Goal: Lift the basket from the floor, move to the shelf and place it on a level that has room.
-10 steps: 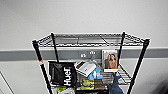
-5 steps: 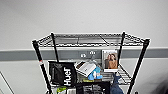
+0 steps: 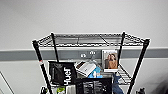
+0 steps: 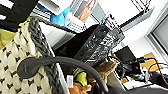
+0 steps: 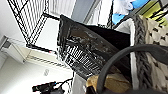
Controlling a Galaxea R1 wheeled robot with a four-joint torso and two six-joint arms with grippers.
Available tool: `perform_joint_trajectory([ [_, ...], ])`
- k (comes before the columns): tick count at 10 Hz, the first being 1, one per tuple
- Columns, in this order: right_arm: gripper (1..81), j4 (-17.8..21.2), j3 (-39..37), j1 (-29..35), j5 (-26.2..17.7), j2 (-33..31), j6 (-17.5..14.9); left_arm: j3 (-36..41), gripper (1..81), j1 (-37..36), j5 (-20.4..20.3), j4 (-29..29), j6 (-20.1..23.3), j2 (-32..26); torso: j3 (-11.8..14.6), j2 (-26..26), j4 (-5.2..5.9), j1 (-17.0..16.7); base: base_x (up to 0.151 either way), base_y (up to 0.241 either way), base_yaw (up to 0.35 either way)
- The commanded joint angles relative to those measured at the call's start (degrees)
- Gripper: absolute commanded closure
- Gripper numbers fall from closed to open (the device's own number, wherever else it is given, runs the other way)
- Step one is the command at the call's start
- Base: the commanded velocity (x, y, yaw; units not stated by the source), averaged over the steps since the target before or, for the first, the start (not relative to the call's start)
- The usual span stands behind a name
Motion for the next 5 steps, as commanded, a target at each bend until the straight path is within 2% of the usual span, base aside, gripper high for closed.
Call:
perform_joint_trajectory([
  [1,81.1,3.0,6.1,11.9,-0.5,-6.5,0.4,4.4,81.1,-9.4,0.4,-0.4,-1.4,-3.2,0.0,0.0,0.00,0.0,0.000,0.000,0.000],
  [5,81.1,3.3,7.1,17.1,-2.1,-10.4,4.2,6.1,81.1,-14.7,1.0,-0.8,-4.9,-6.8,0.0,0.0,0.00,0.0,0.000,0.000,0.000],
])
